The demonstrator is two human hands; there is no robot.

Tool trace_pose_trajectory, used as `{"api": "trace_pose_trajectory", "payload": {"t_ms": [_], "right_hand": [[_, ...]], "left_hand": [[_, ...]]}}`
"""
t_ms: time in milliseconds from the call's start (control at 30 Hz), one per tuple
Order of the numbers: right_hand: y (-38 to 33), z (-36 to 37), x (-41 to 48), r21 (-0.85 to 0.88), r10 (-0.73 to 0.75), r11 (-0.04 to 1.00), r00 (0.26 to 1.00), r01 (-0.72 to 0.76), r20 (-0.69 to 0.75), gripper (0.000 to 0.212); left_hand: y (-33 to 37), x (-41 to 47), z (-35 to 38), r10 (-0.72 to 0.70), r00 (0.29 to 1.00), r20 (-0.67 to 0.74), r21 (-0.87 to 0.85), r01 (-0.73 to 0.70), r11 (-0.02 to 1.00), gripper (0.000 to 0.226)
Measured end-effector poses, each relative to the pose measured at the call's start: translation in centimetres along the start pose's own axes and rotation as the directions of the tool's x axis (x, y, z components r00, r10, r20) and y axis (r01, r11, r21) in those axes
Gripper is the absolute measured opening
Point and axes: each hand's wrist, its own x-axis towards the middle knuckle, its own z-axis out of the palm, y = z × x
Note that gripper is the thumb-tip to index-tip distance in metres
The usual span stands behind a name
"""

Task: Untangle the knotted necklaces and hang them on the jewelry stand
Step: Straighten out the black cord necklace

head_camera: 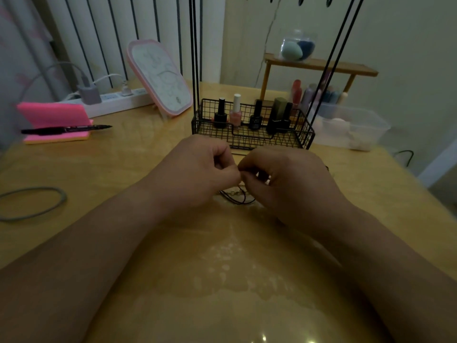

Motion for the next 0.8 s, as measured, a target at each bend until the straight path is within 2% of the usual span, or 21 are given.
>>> {"api": "trace_pose_trajectory", "payload": {"t_ms": [100,200,333,467,667,800], "right_hand": [[0.0,0.1,-0.1,-0.031,-0.017,0.999,1.000,0.017,0.000,0.005],[0.0,0.2,-0.1,-0.013,0.005,1.000,1.000,-0.005,-0.029,0.007],[-0.1,0.6,-0.1,0.144,0.117,0.984,0.992,-0.108,-0.054,0.011],[-0.5,0.8,-0.2,0.339,0.220,0.923,0.973,-0.183,-0.073,0.011],[-1.0,0.8,-0.2,0.403,0.245,0.897,0.963,-0.180,-0.115,0.009],[-0.8,0.9,-0.4,0.478,0.291,0.851,0.953,-0.217,-0.085,0.004]], "left_hand": [[0.1,-0.1,0.1,0.010,1.000,0.004,0.036,-0.010,0.999,0.011],[0.2,-0.1,0.2,0.013,1.000,-0.003,0.036,-0.013,0.999,0.015],[0.3,0.0,0.4,-0.012,1.000,-0.022,-0.023,0.012,1.000,0.013],[0.6,0.1,0.4,-0.048,0.998,-0.044,-0.079,0.045,0.996,0.012],[0.4,0.2,0.3,-0.150,0.988,0.031,-0.148,0.153,0.977,0.017],[0.4,0.0,0.2,-0.163,0.983,0.080,-0.197,0.176,0.965,0.015]]}}
